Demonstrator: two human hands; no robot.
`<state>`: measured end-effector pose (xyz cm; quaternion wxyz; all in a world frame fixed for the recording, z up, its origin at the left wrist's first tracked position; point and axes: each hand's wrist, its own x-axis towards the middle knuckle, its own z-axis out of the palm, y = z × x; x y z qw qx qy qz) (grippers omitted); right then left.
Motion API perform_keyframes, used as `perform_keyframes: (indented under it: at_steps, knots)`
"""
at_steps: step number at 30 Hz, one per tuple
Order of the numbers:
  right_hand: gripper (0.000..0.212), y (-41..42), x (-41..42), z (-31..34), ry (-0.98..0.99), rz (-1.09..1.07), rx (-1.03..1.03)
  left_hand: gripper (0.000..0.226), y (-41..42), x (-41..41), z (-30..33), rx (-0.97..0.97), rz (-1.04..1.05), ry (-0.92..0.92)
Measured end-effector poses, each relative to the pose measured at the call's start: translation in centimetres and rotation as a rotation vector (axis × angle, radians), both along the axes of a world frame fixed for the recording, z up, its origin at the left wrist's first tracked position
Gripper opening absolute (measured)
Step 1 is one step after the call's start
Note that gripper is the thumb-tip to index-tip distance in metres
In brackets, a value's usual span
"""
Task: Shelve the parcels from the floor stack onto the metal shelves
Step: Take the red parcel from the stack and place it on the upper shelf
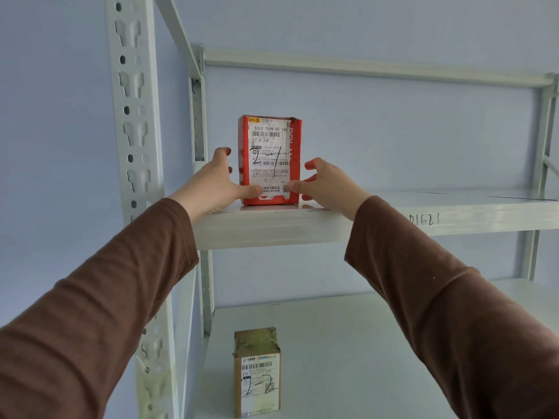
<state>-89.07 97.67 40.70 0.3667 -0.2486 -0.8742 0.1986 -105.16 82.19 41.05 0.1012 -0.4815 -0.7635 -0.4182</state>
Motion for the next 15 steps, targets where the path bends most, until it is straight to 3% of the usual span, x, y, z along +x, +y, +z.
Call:
perform_keyframes:
  at_steps: [4, 8, 11, 15]
  knots:
    - [0.075, -1.2, 1.5, -0.8, 0.047, -0.035, 0.065, 0.118, -0.8, 1.6, -0.7, 0.148, 0.100, 0.216]
    - [0.072, -2.2, 3.7, -2.3, 0.106, -0.110, 0.264, 0.099, -1.0, 5.1, -1.7, 0.318, 0.100, 0.497]
    - [0.065, -2.2, 5.8, -3.6, 0.145, -0.223, 0.417, 0.085, 0.2, 7.4, -2.4, 0.323, 0.093, 0.652]
    - [0.062, -2.0, 9.9, -5.7, 0.080, -0.385, 0.489, 0.076, 3.0, 10.5, -4.2, 0.214, 0.039, 0.712]
